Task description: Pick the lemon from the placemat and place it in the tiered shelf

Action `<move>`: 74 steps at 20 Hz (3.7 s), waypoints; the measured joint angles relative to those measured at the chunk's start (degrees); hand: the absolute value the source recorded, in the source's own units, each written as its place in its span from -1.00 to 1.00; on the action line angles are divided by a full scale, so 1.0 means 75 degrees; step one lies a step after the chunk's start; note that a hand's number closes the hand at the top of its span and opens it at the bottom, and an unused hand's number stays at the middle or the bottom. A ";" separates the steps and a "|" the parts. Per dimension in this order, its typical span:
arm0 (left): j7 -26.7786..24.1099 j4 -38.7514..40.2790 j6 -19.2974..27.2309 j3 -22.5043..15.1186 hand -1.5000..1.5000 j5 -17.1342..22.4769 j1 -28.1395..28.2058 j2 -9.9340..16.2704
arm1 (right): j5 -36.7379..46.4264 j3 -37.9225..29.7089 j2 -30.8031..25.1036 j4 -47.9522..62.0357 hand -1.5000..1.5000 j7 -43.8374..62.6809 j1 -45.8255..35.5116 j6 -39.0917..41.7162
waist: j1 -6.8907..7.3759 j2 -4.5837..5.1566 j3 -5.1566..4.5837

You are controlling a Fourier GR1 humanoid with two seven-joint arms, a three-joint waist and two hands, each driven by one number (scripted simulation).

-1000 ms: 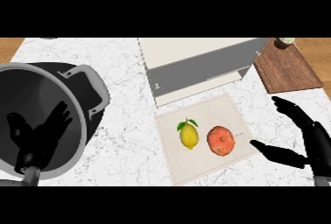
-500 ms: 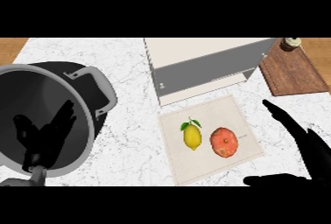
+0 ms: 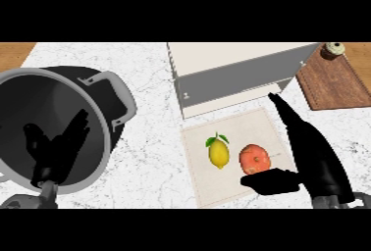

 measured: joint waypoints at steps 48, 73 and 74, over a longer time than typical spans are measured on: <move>0.0176 -0.0035 -0.0354 0.0583 0.00 -0.0610 0.0172 -0.0512 | 0.4174 -0.0080 0.3929 0.5311 -1.00 -0.0048 -0.0673 0.0694 | -0.0126 -0.0019 0.0062; 0.0321 -0.0064 -0.0697 0.0908 0.00 -0.0857 0.0181 -0.0691 | 0.2174 0.1429 0.3958 0.5762 1.00 -0.3193 -0.0927 0.1495 | -0.0113 -0.0016 0.0028; 0.0331 -0.0082 -0.0692 0.0916 0.00 -0.0866 0.0204 -0.0691 | 0.2080 0.1556 0.3883 0.5480 1.00 -0.3406 -0.0876 0.1702 | -0.0137 -0.0021 0.0029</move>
